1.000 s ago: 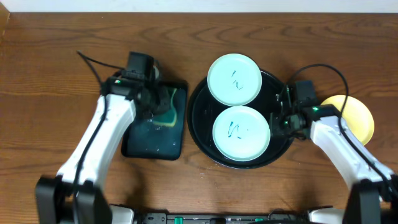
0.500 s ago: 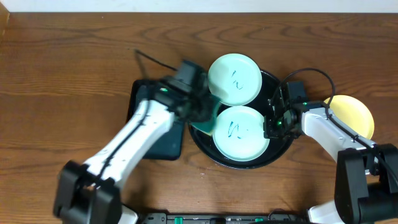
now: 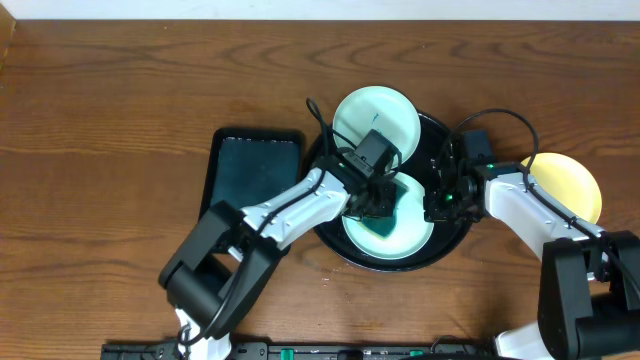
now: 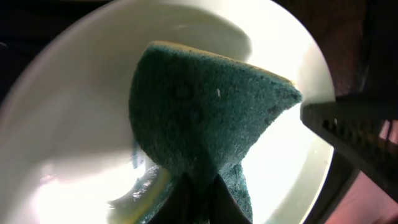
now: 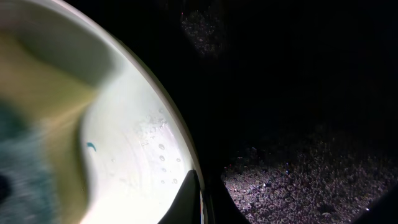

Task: Clean dirty plates on tray and stack at the side
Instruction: 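Scrub the pale green 'W' plate with the sponge, right gripper holding rim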

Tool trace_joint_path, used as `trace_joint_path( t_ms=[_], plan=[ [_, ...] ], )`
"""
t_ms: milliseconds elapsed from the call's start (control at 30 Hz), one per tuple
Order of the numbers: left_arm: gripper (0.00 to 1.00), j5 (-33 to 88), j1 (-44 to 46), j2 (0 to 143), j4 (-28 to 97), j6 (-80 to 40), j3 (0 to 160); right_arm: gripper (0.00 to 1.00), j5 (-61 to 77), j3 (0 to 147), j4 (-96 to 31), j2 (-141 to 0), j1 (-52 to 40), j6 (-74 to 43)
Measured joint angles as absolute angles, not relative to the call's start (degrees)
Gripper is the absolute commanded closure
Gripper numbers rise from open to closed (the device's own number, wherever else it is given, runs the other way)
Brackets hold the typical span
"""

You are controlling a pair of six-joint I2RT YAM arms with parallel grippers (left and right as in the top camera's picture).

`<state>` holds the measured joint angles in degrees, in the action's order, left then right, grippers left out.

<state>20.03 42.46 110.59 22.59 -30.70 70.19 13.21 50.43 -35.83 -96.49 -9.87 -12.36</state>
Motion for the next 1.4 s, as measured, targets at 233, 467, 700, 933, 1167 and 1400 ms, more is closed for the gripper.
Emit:
trace_joint_path(
  t_ms=[233,467,700,933,1167,1400],
  plan=[
    [0.93,21.5,42.3,114.7,23.1,-33.1,72.4,0.99,13.0,50.5,-36.0,-96.5,-9.9,-12.4],
    [0.93,13.6,42.2,114.7,33.6,-34.6,76.0,0.99,13.5,50.5,-36.5,-96.5,-9.9,-12.4],
    [0.93,3.4,41.8,113.8,39.0,-34.7,76.6,0.99,15.4,50.5,-36.8,-96.7,-10.5,-12.4],
    [0.93,6.2,41.2,113.7,34.9,-34.7,75.4,0.99,15.7,50.5,-36.4,-96.7,-10.6,-12.3],
    [0.92,16.8,40.3,114.4,25.6,-35.9,74.1,0.99,13.0,50.9,-36.1,-96.7,-10.2,-12.3],
    [0.93,20.5,42.9,115.5,18.9,-36.4,74.0,0.99,12.1,51.0,-35.9,-96.7,-10.2,-11.9]
  ],
)
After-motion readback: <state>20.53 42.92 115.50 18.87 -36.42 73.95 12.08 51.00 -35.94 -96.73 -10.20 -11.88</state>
